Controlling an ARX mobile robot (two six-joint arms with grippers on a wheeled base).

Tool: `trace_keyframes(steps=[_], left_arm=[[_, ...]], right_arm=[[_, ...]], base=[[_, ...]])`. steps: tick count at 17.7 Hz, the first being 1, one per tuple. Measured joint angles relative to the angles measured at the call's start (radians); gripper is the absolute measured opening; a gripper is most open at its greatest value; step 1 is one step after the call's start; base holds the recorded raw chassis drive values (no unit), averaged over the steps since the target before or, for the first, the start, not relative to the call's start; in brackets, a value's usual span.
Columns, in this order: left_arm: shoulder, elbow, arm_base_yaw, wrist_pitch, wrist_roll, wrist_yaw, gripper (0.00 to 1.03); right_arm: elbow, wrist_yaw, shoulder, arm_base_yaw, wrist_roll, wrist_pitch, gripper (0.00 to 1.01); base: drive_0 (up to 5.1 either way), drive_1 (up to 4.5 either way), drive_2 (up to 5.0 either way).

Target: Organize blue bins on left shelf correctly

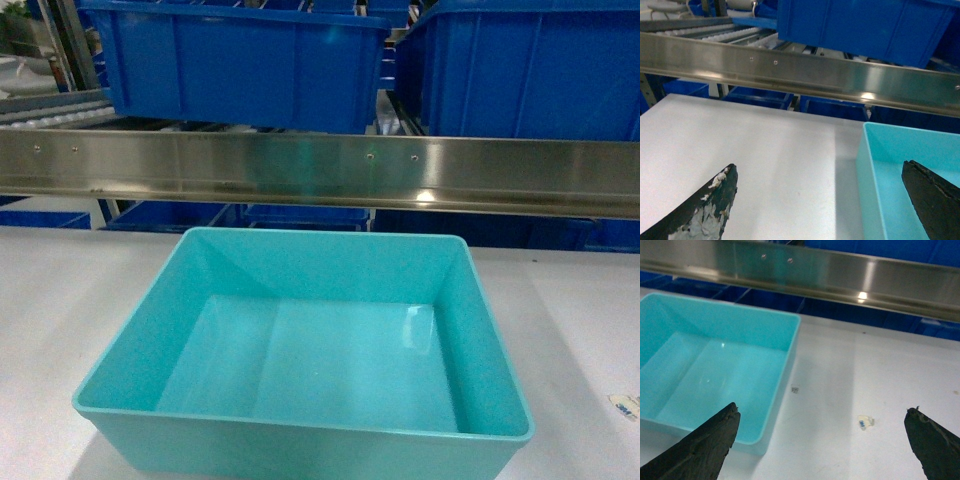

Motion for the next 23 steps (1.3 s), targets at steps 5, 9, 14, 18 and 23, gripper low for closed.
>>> trace_keyframes(steps=[5,9,14,18,23], left_arm=[[0.466,0.234,-0.281,-0.053,-0.022,-0.14,0.98],[0.546,0.302,-0.351,-0.09,-0.013,-0.279,0.98],[0.55,0.303,-0.351,-0.09,-0.002,-0.288,0.98],[0.55,0.303,-0.357,-0.09,0.004,-0.287,0.98],[0.703,0.321,-0.352,0.0,0.012,-0.327,0.98]], right_arm=[[0.217,0.019,0.454,-0.041,-0.002,0.117,0.98],[0.37,-0.024,0.603,-0.029,-0.058,-0.053,0.98],[0.383,-0.021,0.609,-0.031,-0.092,-0.066,0.98],[0.383,-0.021,0.61,-0.031,-0.092,-0.069,0.98],[0.401,-0.039,0.697,0.026,-0.053,-0.135,0.98]], base=[[0.0,0.0,0.0],[0.0,0.0,0.0],[0.0,0.0,0.0],[0.0,0.0,0.0],[0.0,0.0,0.0]])
